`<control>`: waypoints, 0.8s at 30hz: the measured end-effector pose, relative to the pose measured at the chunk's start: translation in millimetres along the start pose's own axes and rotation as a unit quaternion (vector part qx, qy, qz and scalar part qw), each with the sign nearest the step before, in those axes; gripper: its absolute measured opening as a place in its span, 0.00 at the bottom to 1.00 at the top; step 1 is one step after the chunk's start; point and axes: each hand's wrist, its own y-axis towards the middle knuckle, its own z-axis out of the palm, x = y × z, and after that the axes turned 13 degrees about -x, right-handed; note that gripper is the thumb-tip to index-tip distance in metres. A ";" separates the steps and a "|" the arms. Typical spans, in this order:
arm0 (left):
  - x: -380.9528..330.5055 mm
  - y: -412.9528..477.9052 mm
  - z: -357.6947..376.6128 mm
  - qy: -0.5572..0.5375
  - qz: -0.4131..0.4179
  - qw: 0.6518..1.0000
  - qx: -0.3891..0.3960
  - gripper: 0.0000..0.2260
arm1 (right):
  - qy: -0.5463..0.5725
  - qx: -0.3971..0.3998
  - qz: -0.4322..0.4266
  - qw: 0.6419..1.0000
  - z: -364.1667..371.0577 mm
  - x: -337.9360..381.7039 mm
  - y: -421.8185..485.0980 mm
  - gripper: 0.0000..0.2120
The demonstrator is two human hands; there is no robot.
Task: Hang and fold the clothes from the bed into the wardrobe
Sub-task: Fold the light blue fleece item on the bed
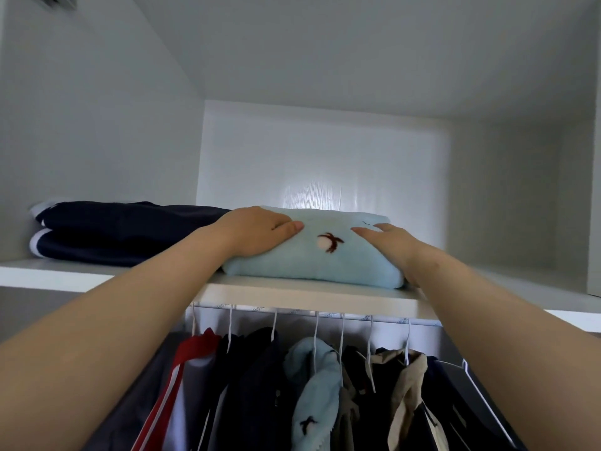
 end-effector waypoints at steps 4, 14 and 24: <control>-6.1 -0.8 -0.3 -0.002 -0.041 0.999 0.001 0.25 | 0.054 0.019 0.007 0.998 -3.2 -7.3 -3.1 0.28; -39.1 18.1 18.9 -0.034 -0.067 0.997 0.028 0.25 | 0.024 -0.069 -0.103 0.992 -2.3 -5.8 -7.9 0.18; -43.2 14.4 19.9 -0.007 -0.102 0.994 0.046 0.26 | 0.016 0.019 -0.065 0.998 -5.8 -6.0 -9.1 0.19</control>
